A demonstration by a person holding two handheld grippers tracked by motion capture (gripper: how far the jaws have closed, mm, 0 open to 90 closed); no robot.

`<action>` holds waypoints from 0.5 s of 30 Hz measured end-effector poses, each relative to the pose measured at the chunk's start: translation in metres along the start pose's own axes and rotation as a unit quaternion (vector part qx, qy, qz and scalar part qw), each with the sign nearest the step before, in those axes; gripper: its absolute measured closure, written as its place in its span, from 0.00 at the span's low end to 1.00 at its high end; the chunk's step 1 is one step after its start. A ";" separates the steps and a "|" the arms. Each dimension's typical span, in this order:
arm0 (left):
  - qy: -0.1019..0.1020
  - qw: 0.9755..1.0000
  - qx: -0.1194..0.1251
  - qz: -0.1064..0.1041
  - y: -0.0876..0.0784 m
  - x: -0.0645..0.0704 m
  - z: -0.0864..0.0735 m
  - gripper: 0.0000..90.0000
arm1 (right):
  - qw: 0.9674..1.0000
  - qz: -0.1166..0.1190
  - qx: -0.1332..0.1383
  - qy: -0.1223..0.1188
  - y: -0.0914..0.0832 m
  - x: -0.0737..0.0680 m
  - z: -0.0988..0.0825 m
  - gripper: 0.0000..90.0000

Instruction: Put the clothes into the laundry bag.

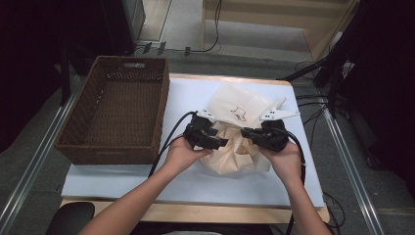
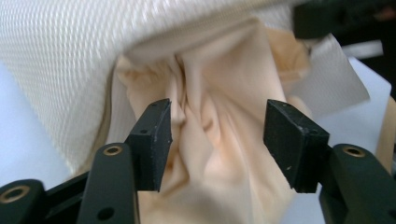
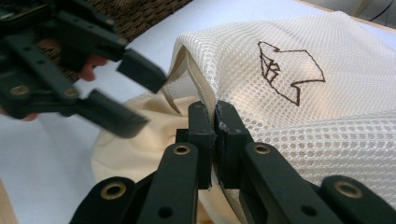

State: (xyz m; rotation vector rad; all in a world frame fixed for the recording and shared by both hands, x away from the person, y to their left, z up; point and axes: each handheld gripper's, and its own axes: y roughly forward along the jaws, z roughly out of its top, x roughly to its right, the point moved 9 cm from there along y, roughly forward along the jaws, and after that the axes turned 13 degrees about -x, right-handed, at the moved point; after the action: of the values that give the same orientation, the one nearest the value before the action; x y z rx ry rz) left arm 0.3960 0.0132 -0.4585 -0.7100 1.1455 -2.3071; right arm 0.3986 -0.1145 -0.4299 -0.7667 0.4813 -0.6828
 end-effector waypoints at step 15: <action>-0.008 0.999 -0.031 -0.014 0.015 0.006 -0.046 0.39 | 1.000 -0.001 0.000 0.000 0.000 0.000 0.000 0.97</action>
State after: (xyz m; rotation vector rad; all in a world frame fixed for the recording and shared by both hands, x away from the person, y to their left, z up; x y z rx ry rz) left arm 0.3654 0.0279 -0.4930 -0.7720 1.2121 -2.2932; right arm 0.3988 -0.1141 -0.4300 -0.7680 0.4809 -0.6852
